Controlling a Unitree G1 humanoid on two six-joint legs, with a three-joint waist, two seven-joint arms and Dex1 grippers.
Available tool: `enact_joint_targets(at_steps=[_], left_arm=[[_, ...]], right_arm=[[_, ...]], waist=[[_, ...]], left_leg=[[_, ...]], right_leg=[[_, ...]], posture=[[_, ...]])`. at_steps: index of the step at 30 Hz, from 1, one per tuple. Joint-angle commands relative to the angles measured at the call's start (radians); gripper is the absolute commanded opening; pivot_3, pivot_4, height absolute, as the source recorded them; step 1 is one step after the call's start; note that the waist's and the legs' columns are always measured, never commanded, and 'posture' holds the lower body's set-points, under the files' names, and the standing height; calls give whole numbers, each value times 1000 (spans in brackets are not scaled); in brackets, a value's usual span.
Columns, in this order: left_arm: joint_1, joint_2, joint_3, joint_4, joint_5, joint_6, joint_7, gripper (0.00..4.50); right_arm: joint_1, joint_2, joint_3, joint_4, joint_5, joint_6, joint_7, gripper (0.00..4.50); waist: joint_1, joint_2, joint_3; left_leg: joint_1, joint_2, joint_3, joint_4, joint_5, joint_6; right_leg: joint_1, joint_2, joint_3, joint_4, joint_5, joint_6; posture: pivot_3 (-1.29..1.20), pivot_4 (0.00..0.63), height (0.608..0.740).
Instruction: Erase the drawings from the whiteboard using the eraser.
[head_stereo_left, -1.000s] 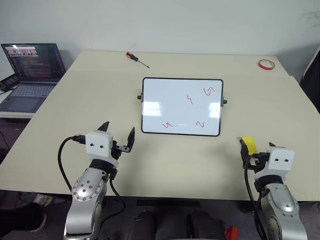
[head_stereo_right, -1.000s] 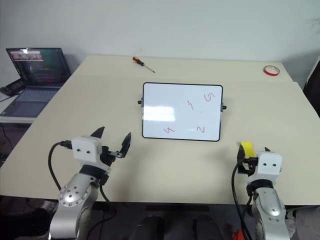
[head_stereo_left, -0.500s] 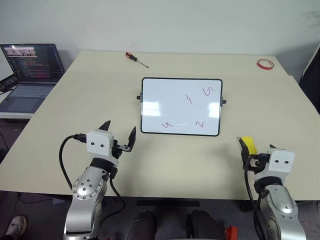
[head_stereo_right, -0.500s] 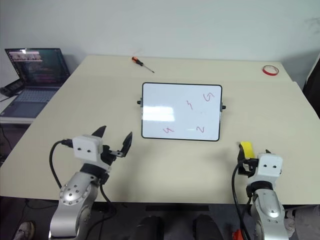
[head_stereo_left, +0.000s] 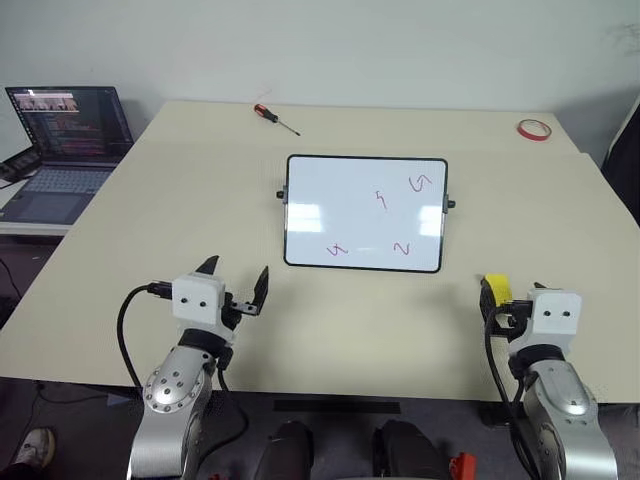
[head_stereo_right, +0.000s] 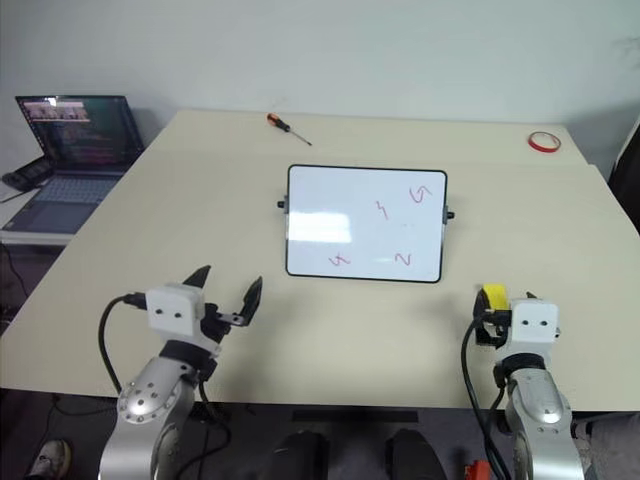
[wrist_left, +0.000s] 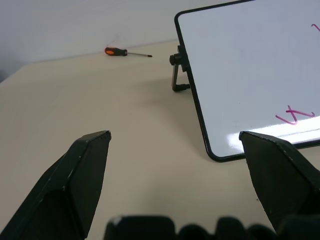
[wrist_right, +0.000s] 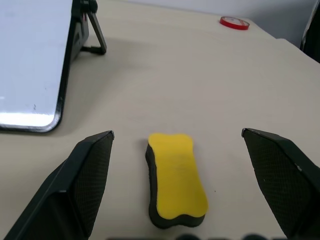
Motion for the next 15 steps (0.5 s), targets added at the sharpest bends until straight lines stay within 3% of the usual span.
enact_joint_targets(at_steps=[1, 11, 15], left_arm=[[-134, 55, -6, 54, -41, -55, -93, 4500], [-480, 107, -237, 229, -248, 4, -572, 4500], [-543, 120, -341, 306, -243, -18, -741, 4500]], right_arm=[[-70, -35, -62, -27, 13, 73, -10, 4462], [-144, -30, -89, -61, 68, 215, -5, 4462], [-165, -19, -82, -48, 90, 247, -2, 4462]], waist=[[1, 0, 0], [-2, 0, 0], [-8, 0, 0]], left_leg=[[0, 0, 0, 0, 0, 0], [-1, -1, 1, 0, 0, 0], [-1, -1, 2, 0, 0, 0]], right_leg=[[0, 1, 0, 0, 0, 0], [-1, 2, -1, 0, 1, 1], [-1, 2, 0, 1, 1, 1]], posture=[[0, 150, 740], [0, 150, 740], [0, 150, 740]])
